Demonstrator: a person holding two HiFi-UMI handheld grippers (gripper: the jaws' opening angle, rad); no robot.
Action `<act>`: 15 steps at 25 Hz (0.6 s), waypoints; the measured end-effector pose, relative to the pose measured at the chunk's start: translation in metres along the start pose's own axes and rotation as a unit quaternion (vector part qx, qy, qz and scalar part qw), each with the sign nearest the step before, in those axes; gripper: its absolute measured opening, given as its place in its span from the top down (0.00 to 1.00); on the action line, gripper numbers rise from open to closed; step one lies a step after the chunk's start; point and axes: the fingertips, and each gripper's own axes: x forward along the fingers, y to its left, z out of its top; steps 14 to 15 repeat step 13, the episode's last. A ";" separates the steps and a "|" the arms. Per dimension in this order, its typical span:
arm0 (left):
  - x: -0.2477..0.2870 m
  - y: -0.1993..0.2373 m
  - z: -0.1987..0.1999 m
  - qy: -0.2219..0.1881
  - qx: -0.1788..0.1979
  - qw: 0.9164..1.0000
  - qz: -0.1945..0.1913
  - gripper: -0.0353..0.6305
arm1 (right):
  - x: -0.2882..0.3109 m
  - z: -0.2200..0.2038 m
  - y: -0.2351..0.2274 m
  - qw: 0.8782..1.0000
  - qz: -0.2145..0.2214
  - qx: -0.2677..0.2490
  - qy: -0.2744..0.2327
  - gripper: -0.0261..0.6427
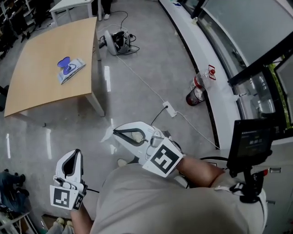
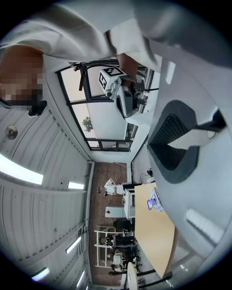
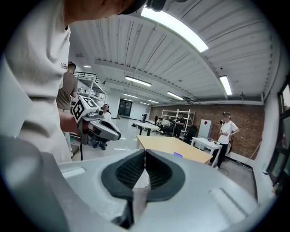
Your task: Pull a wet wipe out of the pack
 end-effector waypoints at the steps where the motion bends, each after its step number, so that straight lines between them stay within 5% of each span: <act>1: 0.002 0.000 0.000 -0.001 0.001 1.000 -0.004 0.94 | 0.000 -0.001 0.000 1.000 -0.003 -0.001 0.001 0.95; 15: 0.025 0.003 -0.002 0.005 -0.010 1.000 -0.003 0.94 | 0.003 -0.005 -0.024 1.000 0.004 -0.007 0.019 0.95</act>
